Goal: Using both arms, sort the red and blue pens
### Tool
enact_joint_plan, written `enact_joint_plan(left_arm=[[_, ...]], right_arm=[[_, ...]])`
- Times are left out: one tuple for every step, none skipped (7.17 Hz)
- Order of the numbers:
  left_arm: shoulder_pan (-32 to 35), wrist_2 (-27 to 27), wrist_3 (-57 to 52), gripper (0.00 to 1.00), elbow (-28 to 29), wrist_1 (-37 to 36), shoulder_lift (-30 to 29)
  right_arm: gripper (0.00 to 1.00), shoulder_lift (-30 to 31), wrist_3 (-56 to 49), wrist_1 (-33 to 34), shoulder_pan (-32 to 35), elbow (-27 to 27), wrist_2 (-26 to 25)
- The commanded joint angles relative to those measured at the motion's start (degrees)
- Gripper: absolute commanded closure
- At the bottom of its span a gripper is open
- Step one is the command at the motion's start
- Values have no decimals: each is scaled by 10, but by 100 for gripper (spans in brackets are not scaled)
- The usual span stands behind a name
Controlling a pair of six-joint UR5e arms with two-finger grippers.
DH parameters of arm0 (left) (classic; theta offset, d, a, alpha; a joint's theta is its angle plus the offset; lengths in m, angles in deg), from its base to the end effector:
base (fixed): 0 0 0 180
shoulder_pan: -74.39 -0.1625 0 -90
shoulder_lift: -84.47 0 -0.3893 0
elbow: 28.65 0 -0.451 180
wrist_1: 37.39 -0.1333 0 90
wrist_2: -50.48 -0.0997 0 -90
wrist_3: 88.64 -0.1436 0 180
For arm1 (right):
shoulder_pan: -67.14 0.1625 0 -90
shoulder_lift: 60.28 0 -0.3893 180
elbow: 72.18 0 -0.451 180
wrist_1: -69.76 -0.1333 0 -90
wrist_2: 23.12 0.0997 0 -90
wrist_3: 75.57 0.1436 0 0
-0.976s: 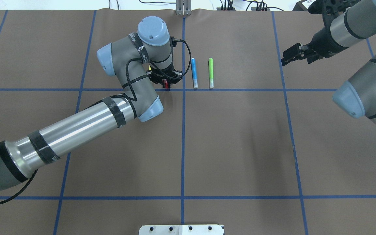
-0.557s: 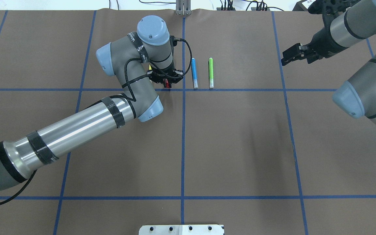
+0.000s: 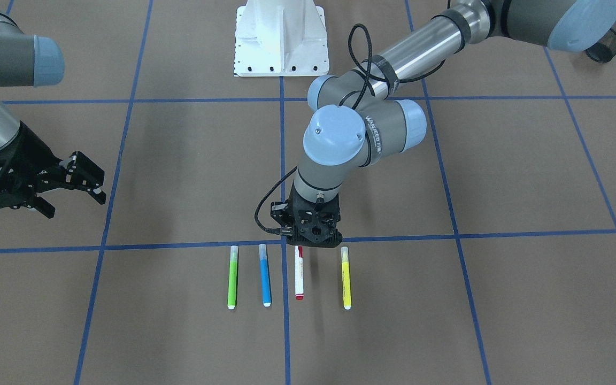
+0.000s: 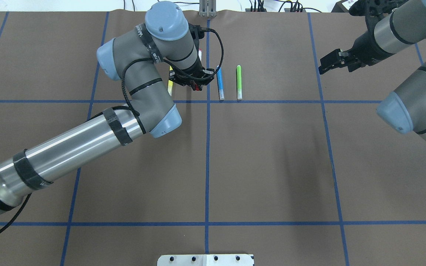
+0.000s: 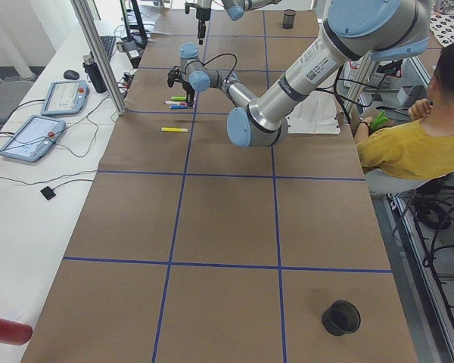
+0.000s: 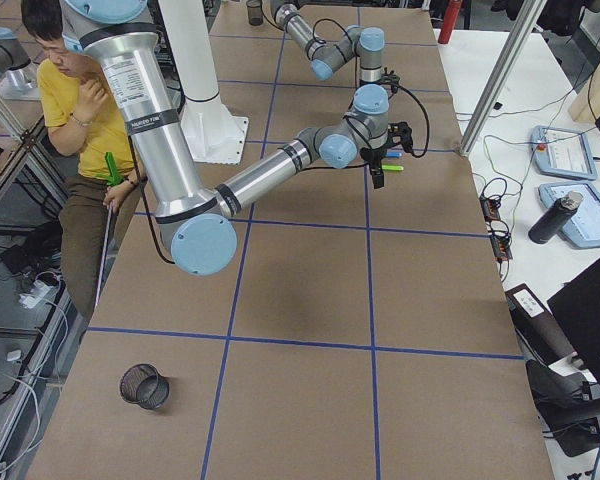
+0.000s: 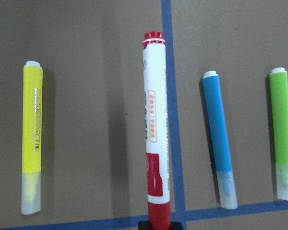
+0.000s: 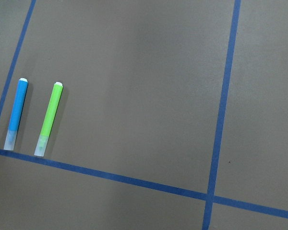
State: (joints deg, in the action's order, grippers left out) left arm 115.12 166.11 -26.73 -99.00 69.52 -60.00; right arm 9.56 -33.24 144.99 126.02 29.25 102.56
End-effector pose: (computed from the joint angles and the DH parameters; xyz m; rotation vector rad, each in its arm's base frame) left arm 0.5980 -0.6089 0.1331 0.1577 0.9655 -0.0009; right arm -0.3047 -0.6005 0.3000 0.2747 -0.9365 -0.0719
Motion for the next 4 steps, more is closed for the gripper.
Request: enact_joint_plan(left_arm=[[12, 0, 5, 100, -189, -16, 113], [21, 1, 2, 100, -263, -17, 163], [35, 1, -2, 100, -314, -16, 195], [51, 2, -1, 100, -353, -18, 219]], right_arm=[[0, 0, 0, 0, 0, 0, 0], [0, 0, -1, 0, 0, 0, 0], [0, 0, 0, 0, 0, 0, 0], [0, 0, -1, 0, 0, 1, 0]])
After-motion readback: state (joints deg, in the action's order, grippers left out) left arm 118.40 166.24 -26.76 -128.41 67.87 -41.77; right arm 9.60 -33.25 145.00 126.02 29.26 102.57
